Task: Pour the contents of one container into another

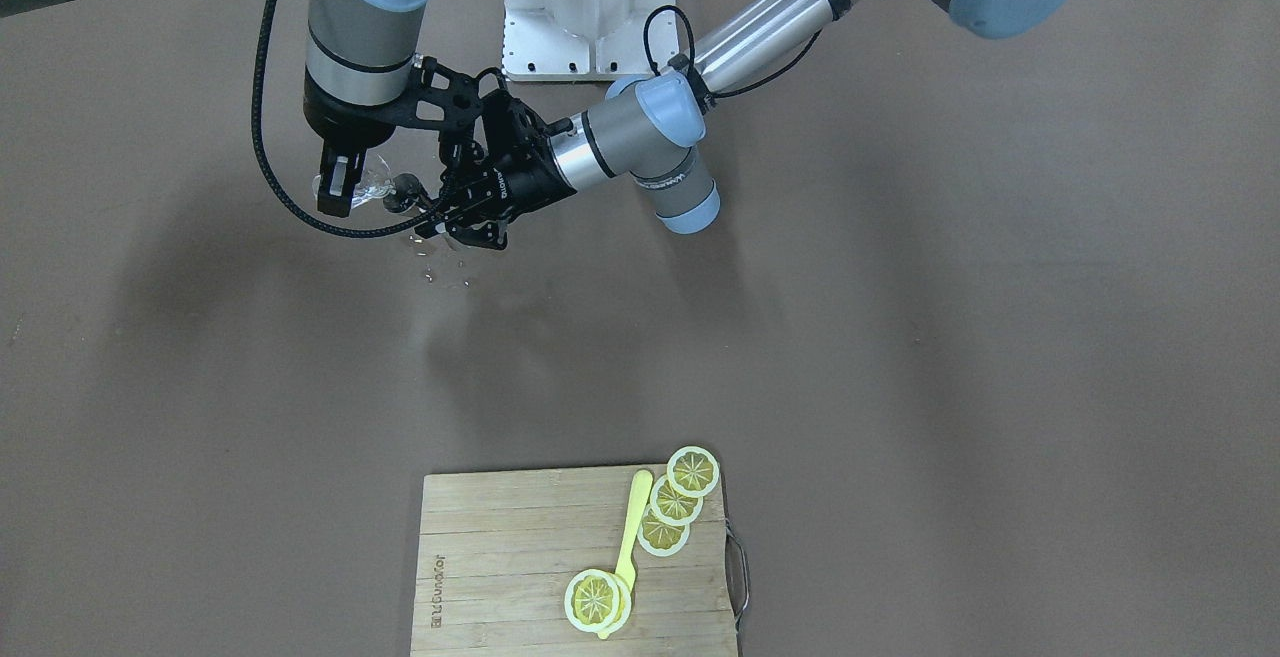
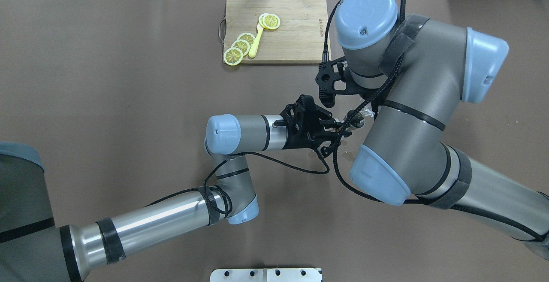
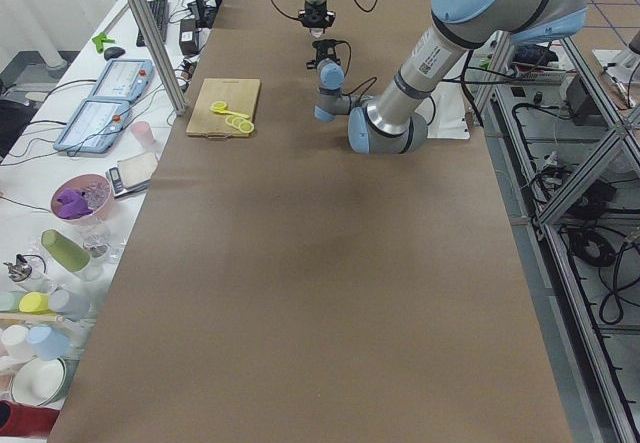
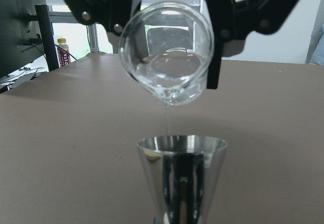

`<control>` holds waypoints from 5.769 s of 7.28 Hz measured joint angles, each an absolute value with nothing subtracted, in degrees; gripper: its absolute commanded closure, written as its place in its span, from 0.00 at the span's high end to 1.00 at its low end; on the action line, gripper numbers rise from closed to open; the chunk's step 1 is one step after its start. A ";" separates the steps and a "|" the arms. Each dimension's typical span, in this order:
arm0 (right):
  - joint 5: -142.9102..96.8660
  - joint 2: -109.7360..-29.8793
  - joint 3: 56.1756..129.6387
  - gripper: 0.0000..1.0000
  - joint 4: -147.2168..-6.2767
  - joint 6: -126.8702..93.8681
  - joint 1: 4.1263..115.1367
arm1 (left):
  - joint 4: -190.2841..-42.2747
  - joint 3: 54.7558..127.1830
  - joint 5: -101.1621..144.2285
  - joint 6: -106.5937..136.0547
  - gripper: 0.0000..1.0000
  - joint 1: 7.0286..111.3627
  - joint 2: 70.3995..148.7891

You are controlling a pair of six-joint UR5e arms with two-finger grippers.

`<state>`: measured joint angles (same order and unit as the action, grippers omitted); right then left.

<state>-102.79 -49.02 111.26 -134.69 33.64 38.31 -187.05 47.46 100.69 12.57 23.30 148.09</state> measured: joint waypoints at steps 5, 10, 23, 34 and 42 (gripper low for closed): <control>-104.53 -51.81 113.48 0.00 -129.08 32.43 39.52 | -187.12 48.97 100.71 12.57 0.00 23.24 147.87; -110.59 -58.06 118.74 0.00 -123.66 32.20 45.11 | -187.28 53.87 100.79 12.57 0.00 23.40 143.93; -132.34 -94.33 108.49 0.00 -60.87 17.53 65.70 | -186.78 92.31 87.99 18.82 0.00 24.08 104.61; -127.85 -97.74 76.89 0.00 -5.96 -9.45 68.38 | -167.79 104.83 45.53 36.43 0.00 19.80 89.93; -125.65 -93.88 65.35 0.00 4.97 -16.62 65.32 | -128.54 103.07 29.78 75.92 0.00 25.75 90.01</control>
<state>-125.65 -93.88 65.35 4.97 -16.62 65.32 -128.54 103.07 29.78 75.92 25.75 90.01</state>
